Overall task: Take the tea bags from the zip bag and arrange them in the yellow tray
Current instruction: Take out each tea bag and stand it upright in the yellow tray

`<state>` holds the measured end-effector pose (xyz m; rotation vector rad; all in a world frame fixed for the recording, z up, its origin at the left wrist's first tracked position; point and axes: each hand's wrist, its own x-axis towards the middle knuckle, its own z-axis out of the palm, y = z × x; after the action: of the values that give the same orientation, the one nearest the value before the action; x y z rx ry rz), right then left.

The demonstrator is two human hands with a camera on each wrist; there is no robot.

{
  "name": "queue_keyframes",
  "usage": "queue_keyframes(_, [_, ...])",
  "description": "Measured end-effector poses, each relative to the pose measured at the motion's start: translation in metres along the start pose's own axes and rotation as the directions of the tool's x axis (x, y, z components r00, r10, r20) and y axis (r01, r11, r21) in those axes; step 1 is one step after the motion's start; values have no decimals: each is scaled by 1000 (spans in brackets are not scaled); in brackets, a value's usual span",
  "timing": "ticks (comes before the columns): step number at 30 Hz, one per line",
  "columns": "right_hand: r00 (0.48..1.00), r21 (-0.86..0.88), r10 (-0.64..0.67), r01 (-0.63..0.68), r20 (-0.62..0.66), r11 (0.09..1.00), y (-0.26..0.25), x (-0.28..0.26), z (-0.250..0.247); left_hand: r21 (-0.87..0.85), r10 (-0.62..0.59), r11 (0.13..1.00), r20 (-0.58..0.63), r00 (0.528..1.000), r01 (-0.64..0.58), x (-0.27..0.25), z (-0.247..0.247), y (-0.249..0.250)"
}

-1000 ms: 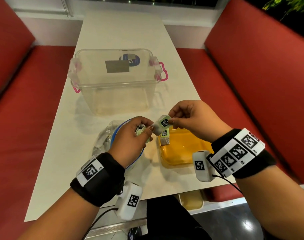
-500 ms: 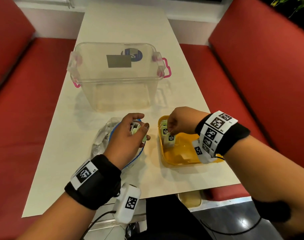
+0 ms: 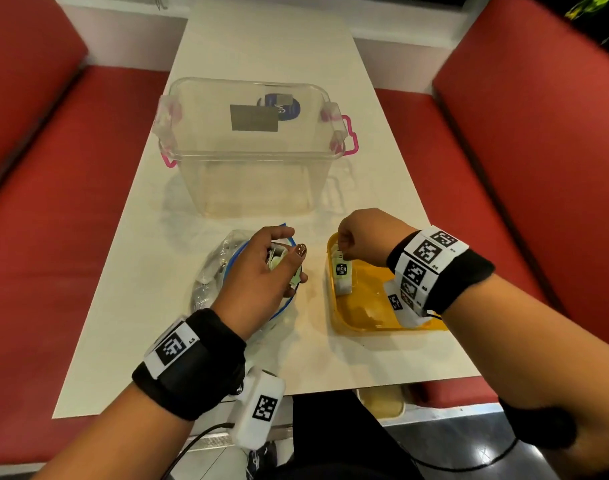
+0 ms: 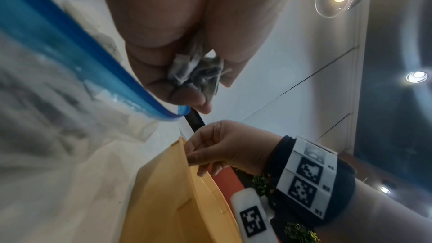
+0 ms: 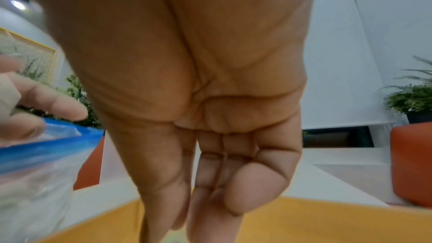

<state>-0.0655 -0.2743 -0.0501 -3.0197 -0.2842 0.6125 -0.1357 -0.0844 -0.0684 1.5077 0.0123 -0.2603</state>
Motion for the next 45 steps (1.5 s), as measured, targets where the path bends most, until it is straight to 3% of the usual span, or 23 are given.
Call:
queue_keyframes(3, [992, 69, -28, 36, -124, 997, -1, -14, -13, -49, -21, 999, 21, 1000, 22, 0, 2, 1])
queue_keyframes(6, [966, 247, -107, 166, -237, 955, -14, -38, -29, -118, -40, 992, 41, 998, 44, 0, 5, 4])
queue_keyframes(9, [940, 387, -220, 311, -261, 868, -38, -63, -36, -170, -73, 982, 44, 996, 79, -2, 7, 9])
queue_keyframes(11, [930, 358, -271, 349, -250, 866, -49, -71, -32, -144, -70, 987, 41, 997, 76, -1, 8, 10])
queue_keyframes(14, [921, 302, -274, 354, -276, 885, -55, -74, -24, -157, -58, 985, 51, 997, 65, -1, 9, 11])
queue_keyframes(23, [923, 375, -147, 285, -356, 882, -37, -76, -27, -239, -107, 962, 127, 986, 135, -7, 3, 15])
queue_keyframes(29, [908, 469, -107, 308, -406, 828, -29, -80, -42, -264, -158, 945, 142, 977, 191, -7, -4, 15])
queue_keyframes(33, [900, 495, -151, 358, -409, 792, -27, -86, -52, -289, -194, 922, 233, 953, 259, -6, -8, 18])
queue_keyframes(36, [895, 487, -176, 379, -410, 787, -25, -87, -54, -268, -159, 938, 235, 959, 221, -4, -10, 18])
queue_keyframes(41, [914, 578, -104, 333, -392, 745, -18, -81, -45, -155, -72, 984, 116, 991, 89, 3, -13, 12])
queue_keyframes(45, [949, 746, 24, 232, -316, 624, -17, -78, -40, -88, 49, 995, 23, 999, -47, 5, -9, 8])
